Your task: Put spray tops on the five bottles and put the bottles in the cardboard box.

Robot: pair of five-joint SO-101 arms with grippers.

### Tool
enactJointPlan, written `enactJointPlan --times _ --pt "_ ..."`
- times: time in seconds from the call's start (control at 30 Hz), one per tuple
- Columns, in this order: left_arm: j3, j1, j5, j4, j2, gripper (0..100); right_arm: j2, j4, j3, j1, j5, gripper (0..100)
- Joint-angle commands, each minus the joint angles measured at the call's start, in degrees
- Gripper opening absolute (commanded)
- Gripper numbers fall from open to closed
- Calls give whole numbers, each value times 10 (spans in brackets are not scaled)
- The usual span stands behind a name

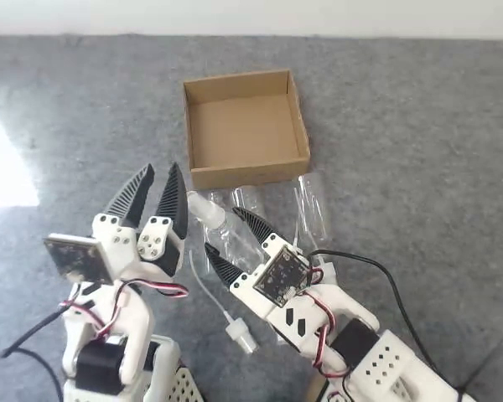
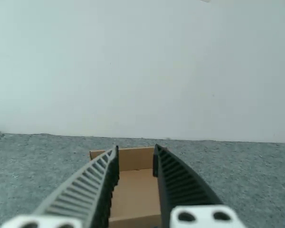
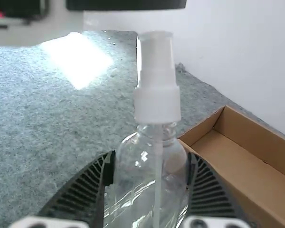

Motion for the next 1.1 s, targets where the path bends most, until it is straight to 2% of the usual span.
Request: enactJointPlan --times 0.0,0.3,0.73,1.07 --pt "-3 4 -2 -16 -11 109 -16 -15 -12 7 11 107" --pt "4 55 -7 -2 -11 108 -16 -15 -12 7 11 107" --pt "5 128 -86 13 -11 108 -16 -15 -16 29 11 107" --pt "-9 132 -98 22 -11 108 -16 -15 -15 29 11 107"
